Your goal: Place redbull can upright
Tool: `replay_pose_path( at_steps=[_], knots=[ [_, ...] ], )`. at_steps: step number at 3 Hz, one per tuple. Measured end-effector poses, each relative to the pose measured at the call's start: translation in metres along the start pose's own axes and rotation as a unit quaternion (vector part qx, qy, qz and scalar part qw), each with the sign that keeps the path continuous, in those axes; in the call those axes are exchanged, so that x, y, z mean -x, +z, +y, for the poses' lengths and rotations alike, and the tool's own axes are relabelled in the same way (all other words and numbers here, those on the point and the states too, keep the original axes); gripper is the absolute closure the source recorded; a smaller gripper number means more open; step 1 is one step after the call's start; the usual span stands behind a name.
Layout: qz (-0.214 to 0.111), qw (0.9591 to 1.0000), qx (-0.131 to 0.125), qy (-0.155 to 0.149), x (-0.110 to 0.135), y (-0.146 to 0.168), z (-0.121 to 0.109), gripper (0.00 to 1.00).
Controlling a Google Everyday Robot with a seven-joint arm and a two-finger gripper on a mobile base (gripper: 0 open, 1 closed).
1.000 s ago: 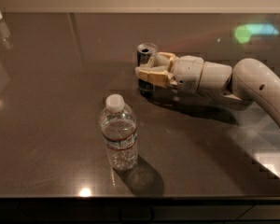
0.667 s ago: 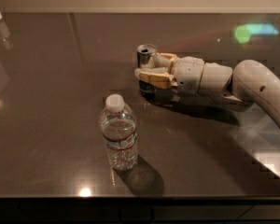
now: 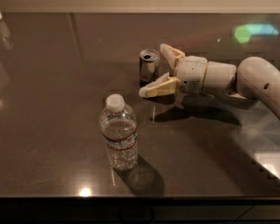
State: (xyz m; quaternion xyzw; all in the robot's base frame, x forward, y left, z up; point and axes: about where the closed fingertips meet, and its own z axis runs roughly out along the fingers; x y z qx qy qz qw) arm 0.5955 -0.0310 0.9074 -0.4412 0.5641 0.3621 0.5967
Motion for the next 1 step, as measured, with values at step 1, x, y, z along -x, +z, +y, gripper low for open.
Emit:
replay_pose_path(
  at_steps=[1],
  knots=[
    [0.0, 1.0, 0.0, 0.0, 0.0, 0.0001, 0.0001, 0.0]
  ],
)
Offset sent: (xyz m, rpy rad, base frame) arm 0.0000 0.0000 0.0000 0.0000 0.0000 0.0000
